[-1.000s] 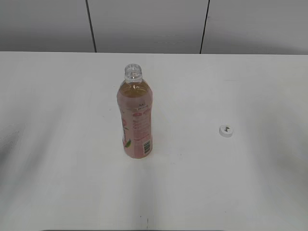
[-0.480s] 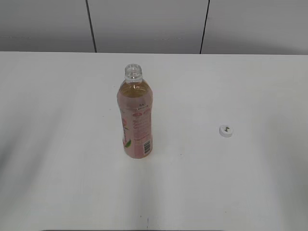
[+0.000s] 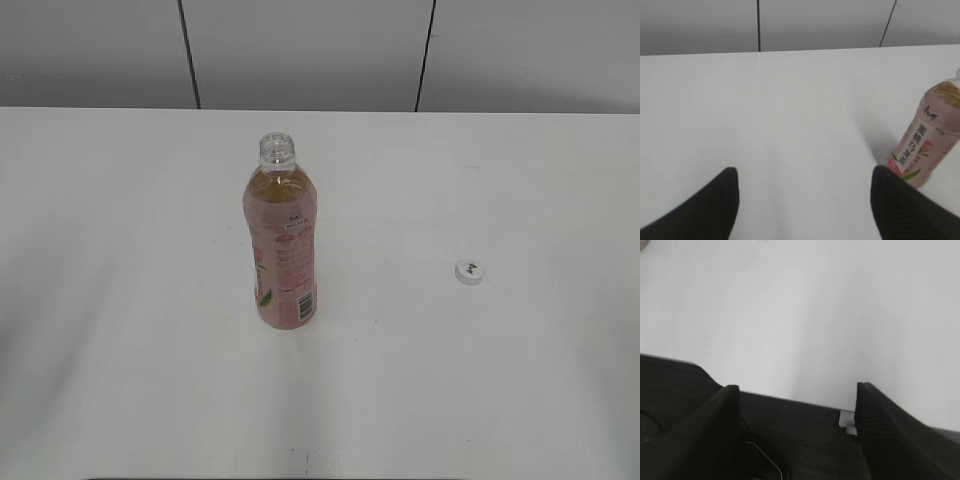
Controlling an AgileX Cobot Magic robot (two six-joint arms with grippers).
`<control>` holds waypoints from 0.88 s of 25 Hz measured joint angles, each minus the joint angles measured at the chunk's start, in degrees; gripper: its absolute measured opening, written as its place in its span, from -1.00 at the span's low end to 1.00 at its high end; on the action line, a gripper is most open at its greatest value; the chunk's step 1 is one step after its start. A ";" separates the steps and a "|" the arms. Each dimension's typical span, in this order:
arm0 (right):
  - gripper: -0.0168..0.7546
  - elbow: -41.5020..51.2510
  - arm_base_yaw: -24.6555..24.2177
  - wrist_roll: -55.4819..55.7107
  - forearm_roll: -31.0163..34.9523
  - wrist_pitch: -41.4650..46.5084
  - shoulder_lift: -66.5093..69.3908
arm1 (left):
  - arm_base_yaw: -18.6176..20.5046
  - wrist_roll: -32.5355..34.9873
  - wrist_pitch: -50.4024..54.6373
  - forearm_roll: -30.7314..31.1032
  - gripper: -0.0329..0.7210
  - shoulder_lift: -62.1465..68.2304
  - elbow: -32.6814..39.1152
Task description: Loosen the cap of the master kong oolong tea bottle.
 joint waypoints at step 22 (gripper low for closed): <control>0.36 0.29 0.00 -0.05 -1.23 -1.24 -11.99 | 0.00 43.58 33.23 -37.91 0.38 -11.20 -13.26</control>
